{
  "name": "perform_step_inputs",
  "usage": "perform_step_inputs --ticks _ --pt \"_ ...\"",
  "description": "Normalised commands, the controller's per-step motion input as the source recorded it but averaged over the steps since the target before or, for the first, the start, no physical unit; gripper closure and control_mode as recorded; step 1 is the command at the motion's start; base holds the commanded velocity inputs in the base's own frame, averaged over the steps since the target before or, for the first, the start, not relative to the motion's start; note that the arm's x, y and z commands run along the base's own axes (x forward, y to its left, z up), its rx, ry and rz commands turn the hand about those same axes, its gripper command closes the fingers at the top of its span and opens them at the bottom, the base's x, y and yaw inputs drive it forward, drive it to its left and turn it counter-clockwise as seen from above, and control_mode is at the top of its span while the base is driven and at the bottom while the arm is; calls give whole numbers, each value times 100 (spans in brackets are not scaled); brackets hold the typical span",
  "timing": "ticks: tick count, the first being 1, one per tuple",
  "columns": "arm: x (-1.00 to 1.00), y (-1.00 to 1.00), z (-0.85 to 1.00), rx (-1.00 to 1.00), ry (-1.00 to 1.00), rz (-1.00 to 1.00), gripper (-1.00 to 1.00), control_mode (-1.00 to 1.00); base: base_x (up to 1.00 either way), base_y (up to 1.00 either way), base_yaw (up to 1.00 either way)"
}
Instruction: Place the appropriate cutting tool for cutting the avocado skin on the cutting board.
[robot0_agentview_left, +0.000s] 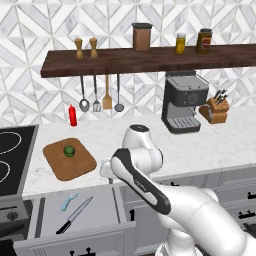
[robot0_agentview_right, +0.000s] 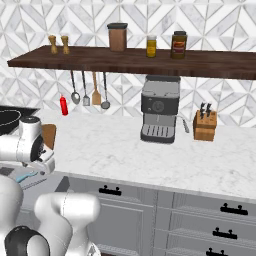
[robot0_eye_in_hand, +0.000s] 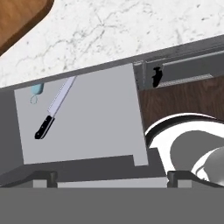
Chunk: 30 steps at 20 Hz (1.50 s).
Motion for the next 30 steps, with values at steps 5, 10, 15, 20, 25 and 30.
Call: perform_step_inputs --ticks 5,10,15,20,25,30 --pt "-1 26 -26 -1 0 0 -100 -100 0 0 0" --pt "0 35 -17 -4 0 0 -100 -100 0 0 0" --pt "0 34 -13 -4 0 0 -100 -100 0 0 0" --pt "0 23 -17 -2 0 0 -100 -100 0 0 0" --pt "0 8 -29 0 0 0 -100 -100 0 0 0" --pt "-5 3 -38 0 0 0 -100 -100 0 0 0"
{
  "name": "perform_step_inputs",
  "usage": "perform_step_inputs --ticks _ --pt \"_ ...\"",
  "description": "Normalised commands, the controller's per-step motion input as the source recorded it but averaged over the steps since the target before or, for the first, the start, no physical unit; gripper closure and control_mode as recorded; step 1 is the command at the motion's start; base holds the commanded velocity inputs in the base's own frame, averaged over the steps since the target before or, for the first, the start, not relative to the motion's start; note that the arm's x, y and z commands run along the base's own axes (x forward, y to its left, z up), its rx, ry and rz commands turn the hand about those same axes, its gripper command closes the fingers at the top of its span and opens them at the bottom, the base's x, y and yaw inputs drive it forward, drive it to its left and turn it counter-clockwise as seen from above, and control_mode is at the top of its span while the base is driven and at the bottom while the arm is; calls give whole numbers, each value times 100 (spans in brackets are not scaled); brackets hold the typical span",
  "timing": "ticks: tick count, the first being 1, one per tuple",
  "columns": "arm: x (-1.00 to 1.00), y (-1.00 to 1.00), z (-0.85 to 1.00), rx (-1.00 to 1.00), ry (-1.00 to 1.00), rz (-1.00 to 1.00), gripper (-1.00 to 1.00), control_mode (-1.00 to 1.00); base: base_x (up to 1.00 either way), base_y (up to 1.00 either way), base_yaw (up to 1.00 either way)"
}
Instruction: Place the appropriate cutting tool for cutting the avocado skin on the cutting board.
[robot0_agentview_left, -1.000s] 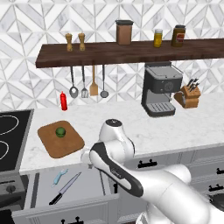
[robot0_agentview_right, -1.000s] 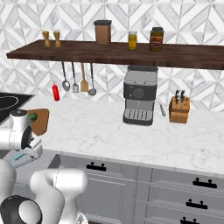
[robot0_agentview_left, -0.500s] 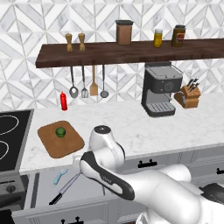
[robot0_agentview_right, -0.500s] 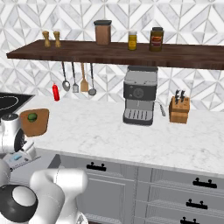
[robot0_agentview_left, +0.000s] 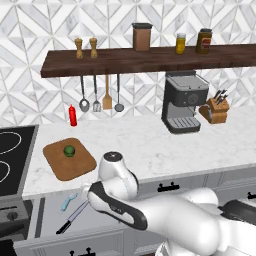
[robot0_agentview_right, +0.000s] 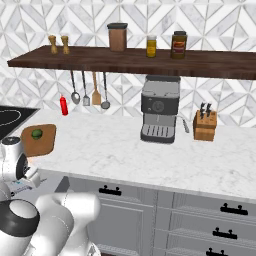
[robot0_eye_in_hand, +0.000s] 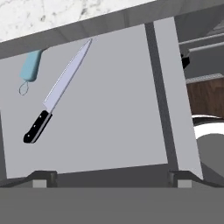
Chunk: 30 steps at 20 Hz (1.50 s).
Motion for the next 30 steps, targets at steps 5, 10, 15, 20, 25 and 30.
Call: perform_step_inputs --ticks 5,10,15,20,25,30 --pt "-3 3 -42 -1 0 0 -100 -100 0 0 0" --pt "0 1 -37 0 0 0 -100 -100 0 0 0" --pt "-6 0 -38 0 0 0 -100 -100 0 0 0" --pt "-32 7 -23 0 5 0 -100 -100 0 0 0" --pt "-48 13 -11 0 10 1 -100 -100 0 0 0" --pt "-57 5 -9 0 8 1 -100 -100 0 0 0"
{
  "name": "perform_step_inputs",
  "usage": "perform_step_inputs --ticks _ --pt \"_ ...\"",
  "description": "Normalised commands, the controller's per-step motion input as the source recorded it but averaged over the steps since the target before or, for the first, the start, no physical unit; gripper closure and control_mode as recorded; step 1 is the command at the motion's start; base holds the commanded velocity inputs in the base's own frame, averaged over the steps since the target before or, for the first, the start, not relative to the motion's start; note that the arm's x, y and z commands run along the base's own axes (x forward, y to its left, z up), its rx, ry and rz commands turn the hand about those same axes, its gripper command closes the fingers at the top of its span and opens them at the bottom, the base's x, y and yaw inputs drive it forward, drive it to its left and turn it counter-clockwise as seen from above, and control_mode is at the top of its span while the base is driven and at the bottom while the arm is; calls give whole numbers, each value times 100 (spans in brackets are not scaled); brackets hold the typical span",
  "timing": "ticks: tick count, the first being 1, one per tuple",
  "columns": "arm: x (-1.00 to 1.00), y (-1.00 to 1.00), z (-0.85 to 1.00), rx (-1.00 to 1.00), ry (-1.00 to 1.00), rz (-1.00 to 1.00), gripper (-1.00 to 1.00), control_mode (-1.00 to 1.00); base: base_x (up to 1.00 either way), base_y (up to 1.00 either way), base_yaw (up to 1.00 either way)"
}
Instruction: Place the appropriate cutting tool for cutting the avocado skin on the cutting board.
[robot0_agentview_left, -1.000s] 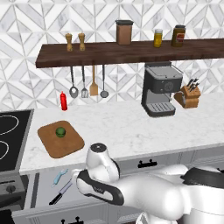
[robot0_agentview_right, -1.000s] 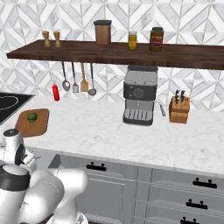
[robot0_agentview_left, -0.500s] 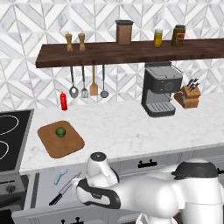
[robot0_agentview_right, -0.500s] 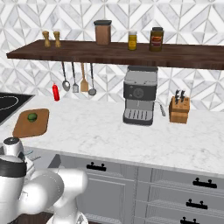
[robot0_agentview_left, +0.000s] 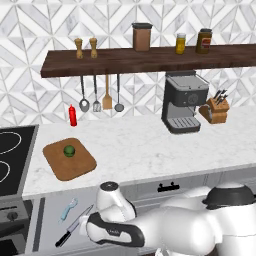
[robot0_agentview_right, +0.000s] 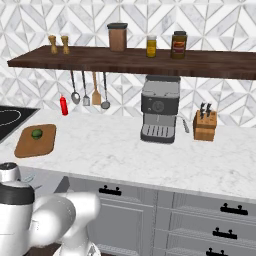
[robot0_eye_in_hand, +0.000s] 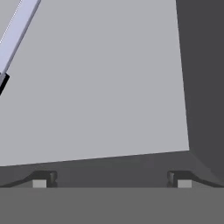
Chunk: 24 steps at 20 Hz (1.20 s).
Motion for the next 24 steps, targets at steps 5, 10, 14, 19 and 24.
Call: perform_step_inputs --ticks 5,10,14,19,24 --pt "-66 1 -11 0 6 2 -100 -100 0 0 0" --pt "-26 8 -2 0 0 0 -100 -100 0 0 0" --pt "33 19 9 0 0 0 -100 -100 0 0 0" --pt "62 31 3 0 -7 0 -100 -100 0 0 0" --pt "52 37 0 0 -13 0 -100 -100 0 0 0"
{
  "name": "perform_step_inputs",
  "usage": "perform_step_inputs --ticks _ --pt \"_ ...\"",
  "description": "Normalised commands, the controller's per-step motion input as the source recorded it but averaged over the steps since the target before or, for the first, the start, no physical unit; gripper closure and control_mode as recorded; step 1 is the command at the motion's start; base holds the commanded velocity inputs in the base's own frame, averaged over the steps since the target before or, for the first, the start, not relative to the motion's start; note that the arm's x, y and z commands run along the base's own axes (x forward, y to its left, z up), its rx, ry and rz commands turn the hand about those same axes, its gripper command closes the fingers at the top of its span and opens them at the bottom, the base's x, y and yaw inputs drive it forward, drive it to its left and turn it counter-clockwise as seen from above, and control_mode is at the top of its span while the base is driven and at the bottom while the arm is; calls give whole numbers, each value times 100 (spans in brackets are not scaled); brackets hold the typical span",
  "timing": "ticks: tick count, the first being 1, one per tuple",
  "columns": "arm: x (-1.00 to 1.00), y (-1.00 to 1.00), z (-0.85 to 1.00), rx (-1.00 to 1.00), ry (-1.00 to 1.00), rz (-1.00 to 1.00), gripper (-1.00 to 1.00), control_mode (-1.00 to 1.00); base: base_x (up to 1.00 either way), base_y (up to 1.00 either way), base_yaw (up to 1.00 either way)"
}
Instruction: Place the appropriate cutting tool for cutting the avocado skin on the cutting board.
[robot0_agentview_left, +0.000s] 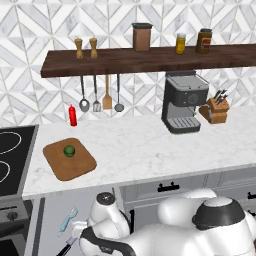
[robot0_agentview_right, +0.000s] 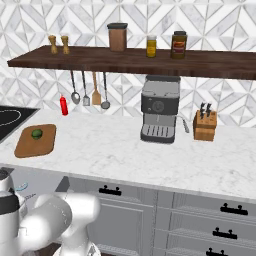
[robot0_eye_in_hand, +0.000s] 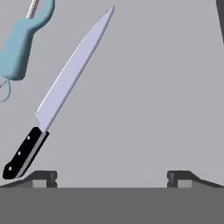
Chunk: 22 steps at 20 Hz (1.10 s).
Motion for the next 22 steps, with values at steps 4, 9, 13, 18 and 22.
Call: perform_step_inputs --ticks 4,9,13,18,22 --pt "24 32 0 0 -11 0 -100 -100 0 0 0" --pt "0 20 -1 0 -14 0 -100 -100 0 0 0" --pt "0 23 -7 0 -5 0 -100 -100 0 0 0" --pt "0 35 -17 -1 0 0 -100 -100 0 0 0" --pt "8 32 -15 -1 7 0 -100 -100 0 0 0"
